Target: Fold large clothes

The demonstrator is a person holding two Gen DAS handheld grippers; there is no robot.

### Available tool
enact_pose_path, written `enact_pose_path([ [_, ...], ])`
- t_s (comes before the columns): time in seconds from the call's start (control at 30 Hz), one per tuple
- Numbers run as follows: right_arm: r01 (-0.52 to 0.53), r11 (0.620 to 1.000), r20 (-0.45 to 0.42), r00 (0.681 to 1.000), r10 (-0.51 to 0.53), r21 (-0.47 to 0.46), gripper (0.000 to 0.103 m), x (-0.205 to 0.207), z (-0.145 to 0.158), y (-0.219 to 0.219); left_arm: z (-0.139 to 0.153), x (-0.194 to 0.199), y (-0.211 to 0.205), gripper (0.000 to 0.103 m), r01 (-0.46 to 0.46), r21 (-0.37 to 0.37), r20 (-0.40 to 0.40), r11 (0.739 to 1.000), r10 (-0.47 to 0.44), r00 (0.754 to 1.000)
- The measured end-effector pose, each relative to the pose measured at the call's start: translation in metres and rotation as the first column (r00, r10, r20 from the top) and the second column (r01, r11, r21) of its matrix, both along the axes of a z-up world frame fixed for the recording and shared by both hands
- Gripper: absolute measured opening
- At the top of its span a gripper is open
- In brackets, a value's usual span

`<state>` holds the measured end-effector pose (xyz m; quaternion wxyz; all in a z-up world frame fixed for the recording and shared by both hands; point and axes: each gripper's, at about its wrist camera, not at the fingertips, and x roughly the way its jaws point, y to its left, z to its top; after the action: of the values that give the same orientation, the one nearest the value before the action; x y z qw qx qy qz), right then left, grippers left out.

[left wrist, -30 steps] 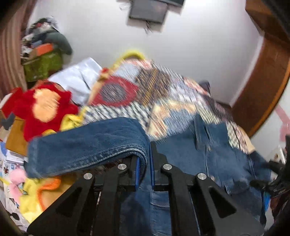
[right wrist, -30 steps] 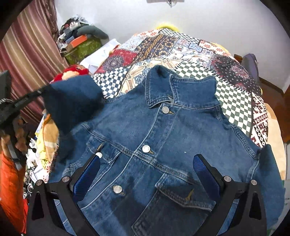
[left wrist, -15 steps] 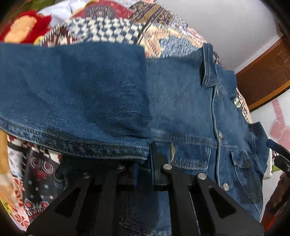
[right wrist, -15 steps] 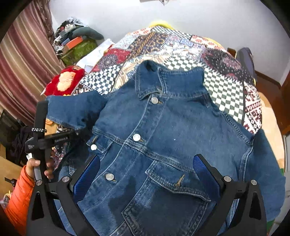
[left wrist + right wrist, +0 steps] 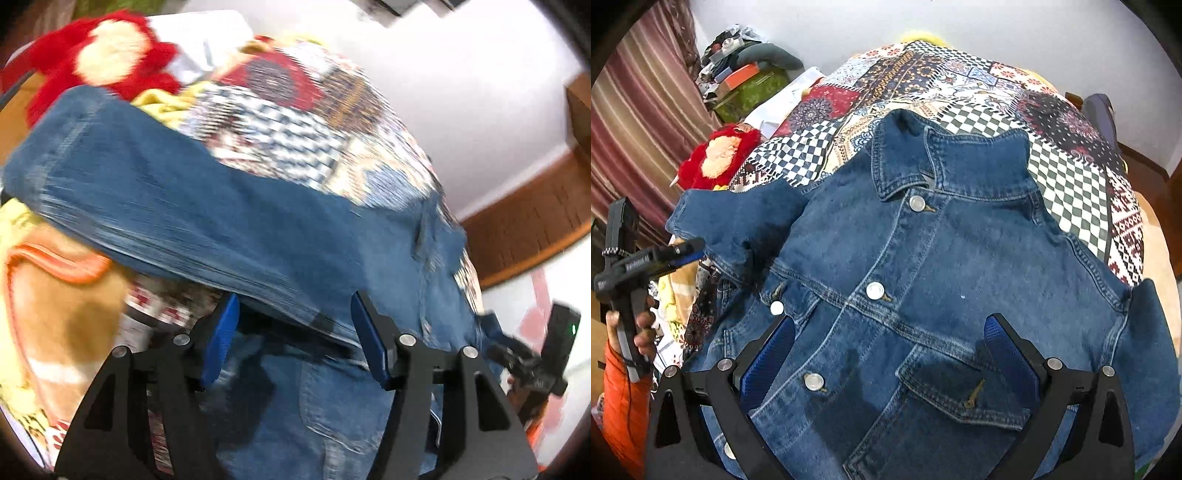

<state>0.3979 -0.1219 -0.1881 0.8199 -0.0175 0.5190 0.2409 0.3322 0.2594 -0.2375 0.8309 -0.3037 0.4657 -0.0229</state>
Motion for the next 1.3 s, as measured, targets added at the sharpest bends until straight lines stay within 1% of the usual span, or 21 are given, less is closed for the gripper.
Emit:
enact_pose_path([
  [0.13, 0.001, 1.000, 0.001, 1.000, -0.001, 0.013, 0.102, 0.003, 0.001, 0.003, -0.018, 0.008, 0.035, 0.061, -0.090, -0.054, -0.026, 0.994, 0.089, 0.996],
  [0.2, 0.002, 1.000, 0.000, 1.000, -0.002, 0.012, 0.102, 0.004, 0.001, 0.003, -0.026, 0.012, 0.047, 0.061, -0.134, -0.059, -0.040, 0.989, 0.132, 0.990],
  [0.37, 0.014, 1.000, -0.001, 1.000, -0.014, -0.004, 0.102, 0.007, -0.002, 0.001, -0.034, 0.017, 0.061, 0.061, -0.192, -0.085, -0.036, 0.978, 0.189, 0.981],
  [0.4, 0.019, 1.000, -0.004, 1.000, -0.019, -0.006, 0.102, 0.008, -0.003, -0.001, -0.032, 0.017, 0.060, 0.061, -0.197, -0.075, -0.034, 0.978, 0.194, 0.980],
  [0.47, 0.032, 1.000, -0.014, 0.999, -0.032, 0.000, 0.102, 0.010, -0.004, -0.005, -0.025, 0.019, 0.052, 0.051, -0.199, 0.002, -0.026, 0.980, 0.199, 0.980],
  [0.5, 0.038, 0.999, -0.020, 0.999, -0.038, 0.005, 0.102, 0.010, -0.005, -0.008, -0.020, 0.021, 0.047, 0.040, -0.194, 0.049, -0.020, 0.980, 0.195, 0.981],
  [0.53, 0.043, 0.999, -0.022, 0.999, -0.043, 0.009, 0.102, 0.010, -0.004, -0.011, -0.014, 0.021, 0.042, 0.025, -0.182, 0.100, -0.009, 0.978, 0.184, 0.983],
  [0.6, 0.049, 0.999, -0.019, 0.999, -0.049, 0.013, 0.102, 0.009, -0.002, -0.016, 0.005, 0.022, 0.030, 0.016, -0.165, 0.200, 0.020, 0.966, 0.164, 0.986],
  [0.67, 0.054, 0.998, -0.011, 0.999, -0.053, 0.018, 0.102, 0.007, 0.002, -0.021, 0.025, 0.022, 0.021, 0.014, -0.154, 0.254, 0.062, 0.955, 0.143, 0.988],
  [0.77, 0.062, 0.998, 0.008, 0.998, -0.062, 0.025, 0.102, 0.003, 0.008, -0.030, 0.064, 0.021, -0.004, 0.012, -0.134, 0.344, 0.140, 0.929, 0.090, 0.986],
  [0.83, 0.072, 0.997, 0.016, 0.997, -0.072, 0.036, 0.102, 0.002, 0.013, -0.037, 0.094, 0.018, -0.028, 0.012, -0.108, 0.386, 0.203, 0.916, 0.029, 0.979],
  [0.9, 0.081, 0.995, 0.026, 0.996, -0.082, 0.049, 0.102, -0.001, 0.018, -0.045, 0.118, 0.019, -0.054, 0.012, -0.076, 0.407, 0.251, 0.911, -0.032, 0.967],
  [0.93, 0.084, 0.995, 0.030, 0.996, -0.086, 0.054, 0.102, -0.002, 0.020, -0.049, 0.125, 0.020, -0.063, 0.012, -0.061, 0.413, 0.262, 0.909, -0.054, 0.963],
  [0.97, 0.089, 0.994, 0.035, 0.995, -0.091, 0.062, 0.102, -0.004, 0.022, -0.053, 0.136, 0.021, -0.082, 0.012, -0.035, 0.427, 0.280, 0.904, -0.095, 0.955],
  [1.07, 0.099, 0.992, 0.046, 0.994, -0.102, 0.073, 0.102, -0.008, 0.028, -0.064, 0.148, 0.031, -0.122, 0.012, 0.038, 0.441, 0.295, 0.897, -0.185, 0.938],
  [1.2, 0.115, 0.990, 0.066, 0.990, -0.121, 0.084, 0.102, -0.015, 0.034, -0.081, 0.149, 0.037, -0.174, 0.012, 0.151, 0.429, 0.285, 0.890, -0.293, 0.913],
  [1.3, 0.128, 0.988, 0.065, 0.989, -0.135, 0.090, 0.102, -0.018, 0.035, -0.092, 0.134, 0.047, -0.212, 0.012, 0.240, 0.418, 0.240, 0.876, -0.361, 0.901],
])
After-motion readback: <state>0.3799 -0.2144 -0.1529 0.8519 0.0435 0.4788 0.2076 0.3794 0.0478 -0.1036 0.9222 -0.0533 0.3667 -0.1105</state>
